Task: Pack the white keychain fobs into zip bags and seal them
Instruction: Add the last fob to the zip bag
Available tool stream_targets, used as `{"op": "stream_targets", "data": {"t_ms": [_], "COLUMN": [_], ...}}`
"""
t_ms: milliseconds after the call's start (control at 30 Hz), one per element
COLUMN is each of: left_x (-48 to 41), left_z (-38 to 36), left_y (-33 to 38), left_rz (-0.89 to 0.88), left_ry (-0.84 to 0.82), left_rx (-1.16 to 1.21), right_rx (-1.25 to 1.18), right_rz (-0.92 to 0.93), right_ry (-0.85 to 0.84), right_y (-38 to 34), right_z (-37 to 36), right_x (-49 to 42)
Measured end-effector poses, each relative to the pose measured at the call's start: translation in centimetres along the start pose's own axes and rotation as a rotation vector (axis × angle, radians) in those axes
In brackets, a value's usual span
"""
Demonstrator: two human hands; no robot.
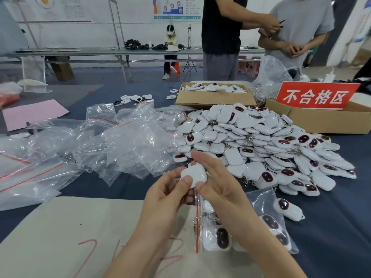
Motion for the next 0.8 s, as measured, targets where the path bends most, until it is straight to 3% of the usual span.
{"op": "stream_targets", "data": {"t_ms": [100,333,667,800], "left_x": [0.2,0.3,0.2,-0.1], "left_z": [0.1,0.0,0.0,0.4], "left_y": [1.1,2.2,2.1,1.0], "left_rz": [-0.218,-0.358,-0.305,-0.071], "left_ry": [0.036,0.049,0.044,0.054], "left_rx": [-0.29,-0.349,-0.284,-0.042], "right_rx": [0.02,0.006,0.02,0.02], "right_rz": [-0.016,0.026,0.049,0.062], "right_ry": [0.063,0.042,0.046,-0.015], "right_y": [0.1,0.0,-0.2,-0.4], "right_z": [0.2,0.2,0.1,0.2], "right_x": [-0.3,-0.4,-0.4,-0.3]}}
Point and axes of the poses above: each hand's wrist, its own x-axis away from the middle knuckle, its own z-axis out of the back of the hand, y = z × x, the point moved 4 cm from there along -x, towards the middle knuckle, and after that the axes turned 8 degrees about -z, right-handed, at the moved point
